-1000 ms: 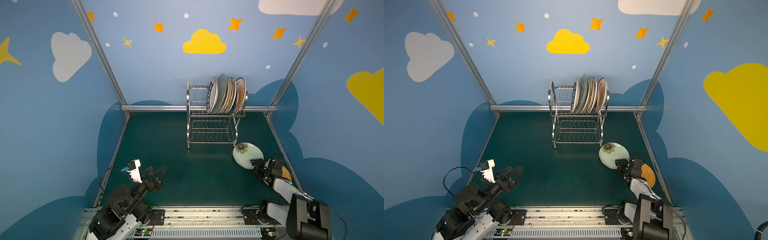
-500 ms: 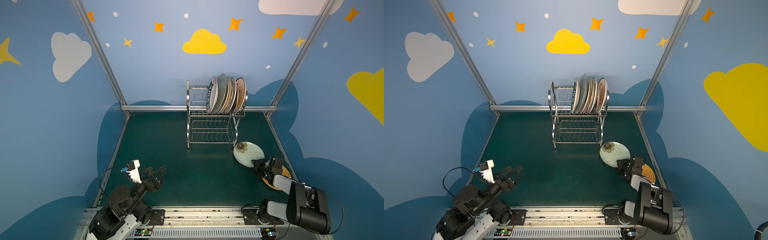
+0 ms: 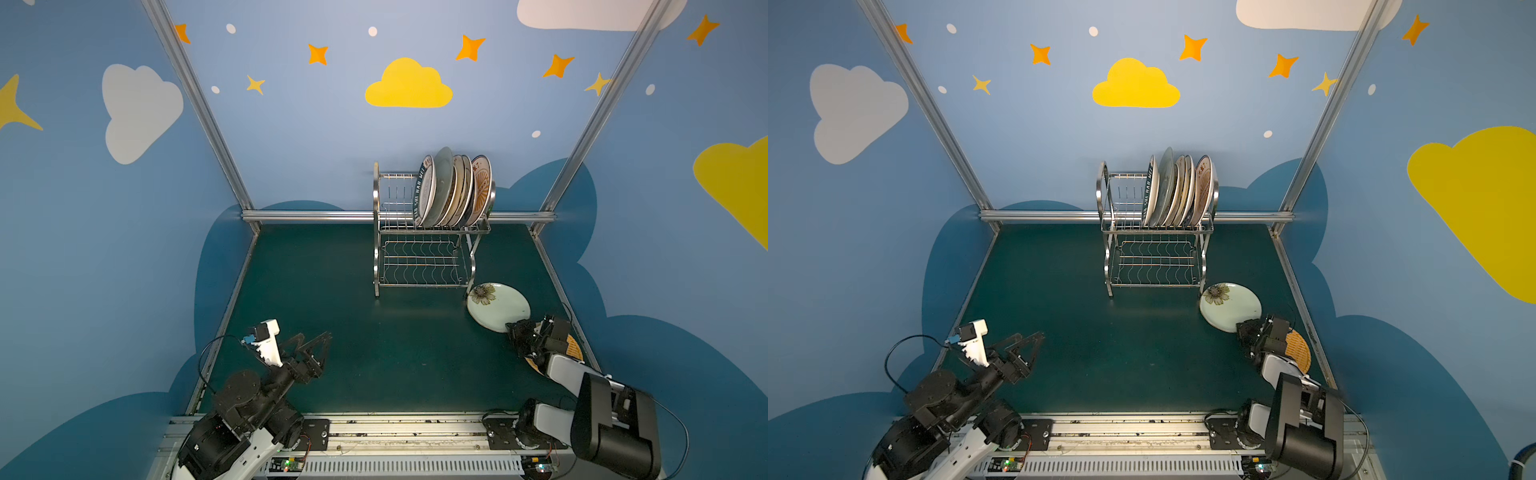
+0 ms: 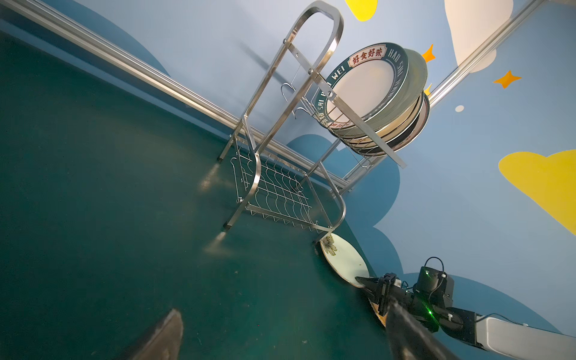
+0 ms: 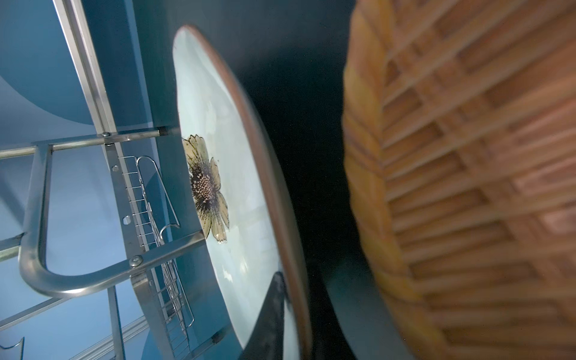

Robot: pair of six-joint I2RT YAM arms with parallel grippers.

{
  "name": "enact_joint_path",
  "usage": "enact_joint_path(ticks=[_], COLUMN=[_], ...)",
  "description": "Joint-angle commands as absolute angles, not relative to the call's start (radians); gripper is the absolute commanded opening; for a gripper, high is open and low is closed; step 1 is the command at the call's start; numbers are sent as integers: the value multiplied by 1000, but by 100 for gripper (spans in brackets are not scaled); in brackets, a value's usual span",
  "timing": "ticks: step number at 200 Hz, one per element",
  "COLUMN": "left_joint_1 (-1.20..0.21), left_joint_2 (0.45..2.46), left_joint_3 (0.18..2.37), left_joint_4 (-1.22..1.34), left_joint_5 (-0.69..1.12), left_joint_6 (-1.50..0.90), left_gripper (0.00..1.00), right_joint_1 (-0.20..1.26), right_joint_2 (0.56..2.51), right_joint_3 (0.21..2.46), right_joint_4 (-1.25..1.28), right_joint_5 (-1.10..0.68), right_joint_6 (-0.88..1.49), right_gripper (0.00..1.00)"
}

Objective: Load plates into a dish rack
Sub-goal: Pick up the plate from the middle-right of the table.

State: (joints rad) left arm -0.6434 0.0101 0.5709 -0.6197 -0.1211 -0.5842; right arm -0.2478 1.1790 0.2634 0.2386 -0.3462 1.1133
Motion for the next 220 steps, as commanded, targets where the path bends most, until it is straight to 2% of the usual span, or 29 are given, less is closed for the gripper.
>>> enact_joint_path(ticks=[1,79,112,185,220], left_joint_1=[-638,-619,-539,-264,-193], left_joint_2=[-5,0,34,147,200], left_joint_3=[571,565,552,529,523], left_joint_4=[-623,-620,-579,-487,-458], left_joint_5=[-130,-135,-55,164,253], left_joint_6=[-583,-584,-576,-569,-584], left_gripper=[100,100,100,100,100], right_joint_1=[-248,-267,-273,-273,-272], right_joint_2=[1113,725,549,461,466], right_joint_3=[267,300,349,524,584], right_joint_4=[108,-173,-325,-509,-487], right_joint_5=[-342,-260,-257,-380,-479], right_joint_6=[1071,1014,951,866,851], right_gripper=[0,0,0,0,0])
